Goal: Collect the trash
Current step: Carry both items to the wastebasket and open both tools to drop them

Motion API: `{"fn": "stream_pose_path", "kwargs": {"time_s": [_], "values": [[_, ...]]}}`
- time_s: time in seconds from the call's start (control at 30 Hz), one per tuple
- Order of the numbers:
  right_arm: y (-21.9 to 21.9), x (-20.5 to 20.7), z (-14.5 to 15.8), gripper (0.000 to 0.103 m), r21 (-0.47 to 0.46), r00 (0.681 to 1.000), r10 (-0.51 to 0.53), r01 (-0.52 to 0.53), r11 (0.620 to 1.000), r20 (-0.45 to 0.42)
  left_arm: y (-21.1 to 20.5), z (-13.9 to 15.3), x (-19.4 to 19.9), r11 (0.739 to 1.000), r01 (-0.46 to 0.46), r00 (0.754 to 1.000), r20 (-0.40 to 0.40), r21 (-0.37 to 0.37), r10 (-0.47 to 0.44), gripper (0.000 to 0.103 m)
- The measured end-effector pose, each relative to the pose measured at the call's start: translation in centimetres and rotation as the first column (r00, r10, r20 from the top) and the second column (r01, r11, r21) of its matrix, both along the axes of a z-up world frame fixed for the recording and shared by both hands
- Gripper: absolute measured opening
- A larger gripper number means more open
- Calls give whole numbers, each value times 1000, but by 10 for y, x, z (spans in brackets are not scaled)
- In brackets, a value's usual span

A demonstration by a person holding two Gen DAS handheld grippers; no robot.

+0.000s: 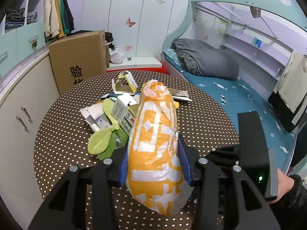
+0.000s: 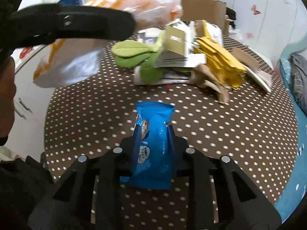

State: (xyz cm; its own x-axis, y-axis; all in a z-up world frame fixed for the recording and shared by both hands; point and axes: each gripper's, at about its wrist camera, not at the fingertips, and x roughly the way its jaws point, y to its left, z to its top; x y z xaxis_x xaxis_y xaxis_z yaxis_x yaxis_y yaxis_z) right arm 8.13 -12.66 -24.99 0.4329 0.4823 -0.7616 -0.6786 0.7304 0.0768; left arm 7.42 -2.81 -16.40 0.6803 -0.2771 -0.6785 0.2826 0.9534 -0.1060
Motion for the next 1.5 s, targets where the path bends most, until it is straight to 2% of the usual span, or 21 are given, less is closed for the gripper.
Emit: {"fn": "stream_pose_path", "kwargs": {"time_s": [0.07,0.17,0.47,0.6,0.83,0.97,1.07,1.17,1.27,1.33,1.43,1.47,1.5], "values": [[-1,-3,2,24,0,1000,5,-5,1000,7,3,2,1,1000,-5,1000,2,-3,5,44],[-17,-5,9,18,54,1000,-17,17,998,-4,1,5,2,1000,-4,1000,11,1,4,44],[-99,8,29,16,150,982,-188,187,971,-12,-39,10,23,998,59,998,13,-17,-59,44],[-148,15,46,15,218,956,-292,285,933,-1,-67,14,33,994,110,994,27,-19,-109,44],[-214,29,63,15,235,905,-425,406,883,32,-118,18,59,983,172,985,22,-58,-171,44],[-260,33,71,15,269,838,-544,514,815,49,-155,20,77,973,219,976,11,-79,-219,44],[-302,45,61,15,272,772,-636,608,746,18,-186,17,92,963,255,967,-7,-90,-256,44],[-340,64,23,15,242,708,-702,695,677,-72,-217,10,108,954,283,957,-32,-94,-288,44],[-369,87,-38,15,182,638,-746,770,611,-194,-251,-3,120,948,311,947,-67,-70,-315,44],[-381,96,-67,15,158,611,-751,791,591,-250,-274,-16,125,940,338,935,-96,-49,-341,44],[-398,112,-113,18,133,550,-763,831,540,-339,-306,-37,133,927,374,917,-146,-16,-372,44],[-401,116,-126,24,133,532,-760,842,523,-374,-315,-43,135,924,382,912,-160,-7,-378,44],[-406,119,-143,36,136,508,-752,854,502,-420,-322,-50,137,921,389,907,-173,1,-383,44]]}}
